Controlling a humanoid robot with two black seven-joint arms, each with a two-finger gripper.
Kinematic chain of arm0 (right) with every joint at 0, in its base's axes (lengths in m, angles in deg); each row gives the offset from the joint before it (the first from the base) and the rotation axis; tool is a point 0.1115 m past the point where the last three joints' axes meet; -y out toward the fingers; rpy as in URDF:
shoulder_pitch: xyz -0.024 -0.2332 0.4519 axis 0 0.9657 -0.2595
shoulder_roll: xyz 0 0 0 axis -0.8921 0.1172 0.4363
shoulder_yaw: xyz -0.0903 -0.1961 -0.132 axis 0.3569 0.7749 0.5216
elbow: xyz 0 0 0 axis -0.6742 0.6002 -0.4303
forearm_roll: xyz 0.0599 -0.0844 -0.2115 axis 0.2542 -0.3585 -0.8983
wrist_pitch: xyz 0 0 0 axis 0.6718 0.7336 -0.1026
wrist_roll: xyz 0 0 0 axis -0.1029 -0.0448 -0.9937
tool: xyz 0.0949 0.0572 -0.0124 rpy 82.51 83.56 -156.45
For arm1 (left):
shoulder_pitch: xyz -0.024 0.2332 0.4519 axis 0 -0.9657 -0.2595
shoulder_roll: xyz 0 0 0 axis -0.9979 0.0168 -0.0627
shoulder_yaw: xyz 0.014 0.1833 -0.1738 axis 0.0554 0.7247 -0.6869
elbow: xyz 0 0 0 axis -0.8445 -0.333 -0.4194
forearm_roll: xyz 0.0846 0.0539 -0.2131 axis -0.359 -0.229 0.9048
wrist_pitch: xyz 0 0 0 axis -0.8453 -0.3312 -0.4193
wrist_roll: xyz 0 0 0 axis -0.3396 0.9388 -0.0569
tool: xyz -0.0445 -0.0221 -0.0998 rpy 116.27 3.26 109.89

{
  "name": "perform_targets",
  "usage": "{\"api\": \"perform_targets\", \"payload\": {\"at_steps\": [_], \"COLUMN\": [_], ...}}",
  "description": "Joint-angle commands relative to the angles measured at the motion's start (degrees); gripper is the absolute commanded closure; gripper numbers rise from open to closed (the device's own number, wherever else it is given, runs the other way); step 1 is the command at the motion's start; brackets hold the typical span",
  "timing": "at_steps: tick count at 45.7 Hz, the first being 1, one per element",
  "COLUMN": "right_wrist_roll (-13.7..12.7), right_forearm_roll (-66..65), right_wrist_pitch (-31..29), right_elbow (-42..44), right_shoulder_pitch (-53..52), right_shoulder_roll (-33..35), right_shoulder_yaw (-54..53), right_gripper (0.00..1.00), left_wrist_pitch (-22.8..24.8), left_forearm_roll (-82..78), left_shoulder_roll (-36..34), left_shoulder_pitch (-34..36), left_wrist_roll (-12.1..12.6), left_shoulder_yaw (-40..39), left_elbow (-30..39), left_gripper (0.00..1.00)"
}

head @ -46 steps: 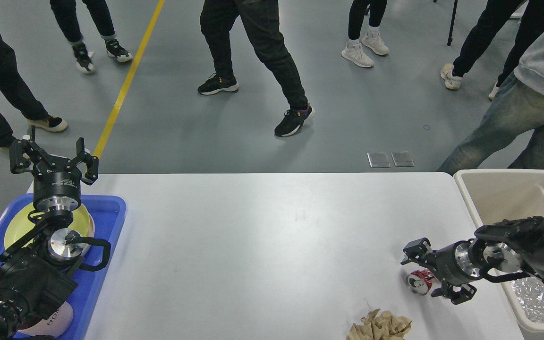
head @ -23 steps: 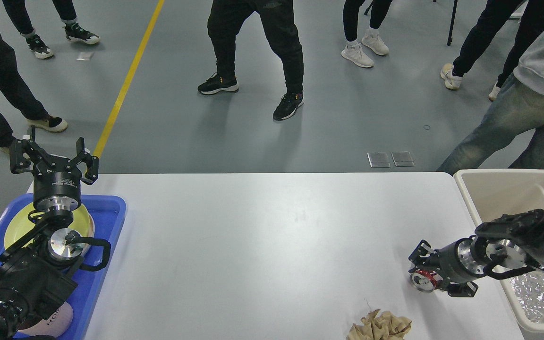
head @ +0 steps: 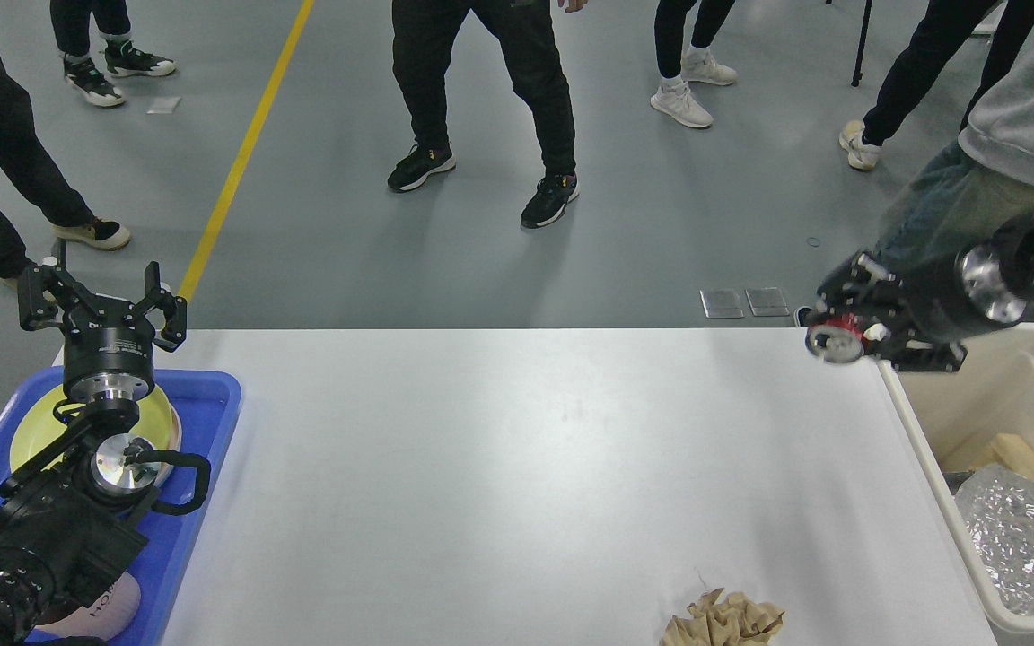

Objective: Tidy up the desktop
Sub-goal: 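Lift the red can and drop it into the white bin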

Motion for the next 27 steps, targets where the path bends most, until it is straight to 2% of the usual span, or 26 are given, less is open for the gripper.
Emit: {"api": "perform_targets", "payload": {"at_steps": [1,7,14,18,27], "right_wrist_roll": [0.2,0.2,0.1,0.0,0.0], "right_forearm_roll": [0.3,0.2,0.0,0.2,0.3], "right_wrist_pitch": [-4.7,-4.7,-1.3,4.8,24.8], "right_elbow": [-0.1,0.5,5.8,9.1,12.6], "right_shoulder_pitch": [-12.7,-19.6,-16.7,-7.9,11.3], "right_shoulder_roll": [0.4,0.6,0.3,0.2,2.0], "right_shoulder_yaw": [2.6,4.9,9.8,12.4,12.0], "right_gripper": [1.00,1.00,1.00,1.00,1.00], "left_wrist_pitch": [0.0,0.0,0.0,0.0,0.0], "left_forearm_roll": [0.0,0.0,0.0,0.0,0.0], "left_shoulder_roll": [0.0,0.0,0.0,0.0,0.0], "left_shoulder_pitch": [0.0,0.0,0.0,0.0,0.0], "left_wrist_roll": [0.0,0.0,0.0,0.0,0.0], "left_shoulder_yaw": [0.0,0.0,0.0,0.0,0.0], "left_elbow": [0.0,0.0,0.0,0.0,0.0], "left_gripper": [0.04,0.04,0.04,0.04,0.04]}}
